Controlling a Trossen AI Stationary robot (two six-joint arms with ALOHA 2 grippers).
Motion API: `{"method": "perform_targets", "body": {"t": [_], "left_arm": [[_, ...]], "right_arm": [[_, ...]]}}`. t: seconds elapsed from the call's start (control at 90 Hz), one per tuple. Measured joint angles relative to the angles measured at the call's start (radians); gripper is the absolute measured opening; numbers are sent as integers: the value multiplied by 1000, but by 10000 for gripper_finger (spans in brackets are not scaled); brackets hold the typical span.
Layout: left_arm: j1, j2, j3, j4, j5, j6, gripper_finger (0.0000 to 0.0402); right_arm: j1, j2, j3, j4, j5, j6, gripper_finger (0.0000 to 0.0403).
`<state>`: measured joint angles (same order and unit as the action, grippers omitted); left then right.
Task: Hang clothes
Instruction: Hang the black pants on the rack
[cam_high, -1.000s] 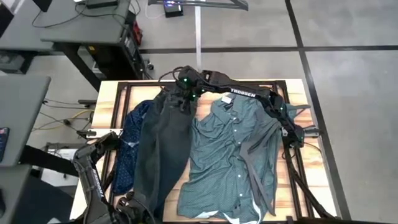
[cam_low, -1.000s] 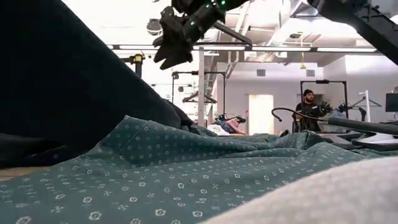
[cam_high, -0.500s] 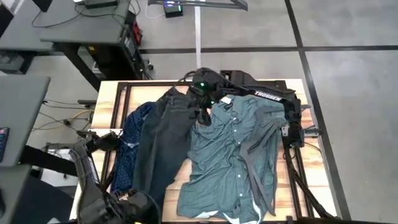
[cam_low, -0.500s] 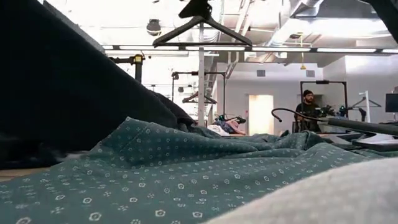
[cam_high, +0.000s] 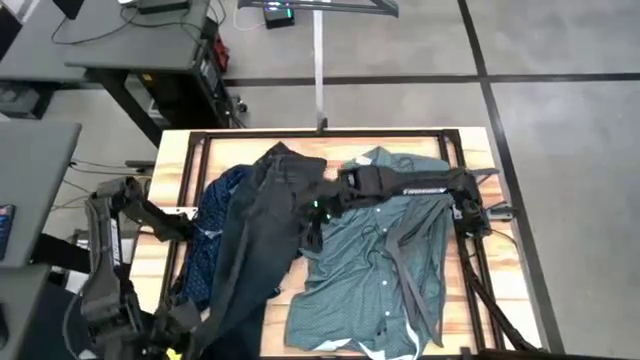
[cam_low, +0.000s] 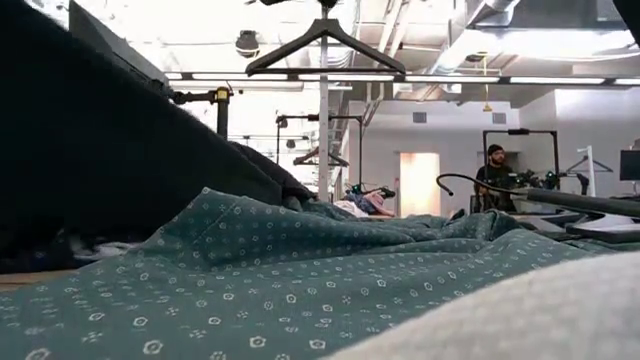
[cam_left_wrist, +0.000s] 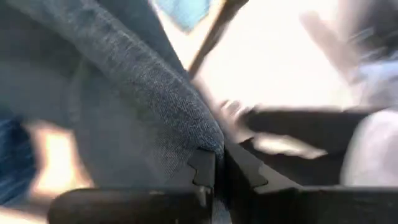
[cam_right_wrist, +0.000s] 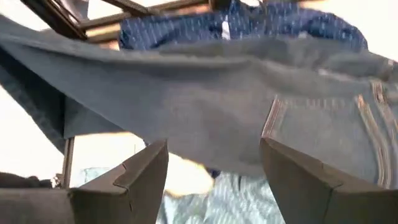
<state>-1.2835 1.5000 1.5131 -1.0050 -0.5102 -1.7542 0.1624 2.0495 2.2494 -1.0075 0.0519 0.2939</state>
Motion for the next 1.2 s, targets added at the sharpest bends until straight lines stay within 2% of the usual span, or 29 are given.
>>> {"method": "perform_targets", "body": {"t": [0.111, 0.233, 0.333, 0.444, 0.556, 0.622, 0.744, 0.844, 1.033, 1.2], "left_arm": [[-13, -18, -32, -7, -13, -5, 0], [-13, -34, -32, -32, -8, 0, 0], [-19, -38, -32, -33, -8, 13, 0], [-21, -41, -32, -28, -7, 39, 0], [-21, -41, -32, -23, 3, 89, 0], [-21, -41, -32, -23, 4, 127, 0], [-21, -41, -32, 4, 3, 213, 0], [-18, -41, -32, 58, -13, 301, 0], [-14, -52, -32, 272, -59, 492, 0], [-11, -57, -31, 444, -172, 645, 0]], "right_arm": [[76, -3, -68, 88, 72, 62, 239], [164, 2, -178, 235, 98, 187, 239], [244, 20, -313, 533, 102, 309, 239], [324, 114, -414, 936, 91, 442, 239], [366, 260, -399, 1289, 107, 491, 239], [381, 357, -343, 1410, 135, 499, 239], [394, 513, -205, 1403, 166, 580, 239], [396, 592, -101, 1354, 172, 622, 239], [381, 622, -27, 1266, 186, 667, 239], [364, 616, -18, 1278, 196, 684, 239]]}}
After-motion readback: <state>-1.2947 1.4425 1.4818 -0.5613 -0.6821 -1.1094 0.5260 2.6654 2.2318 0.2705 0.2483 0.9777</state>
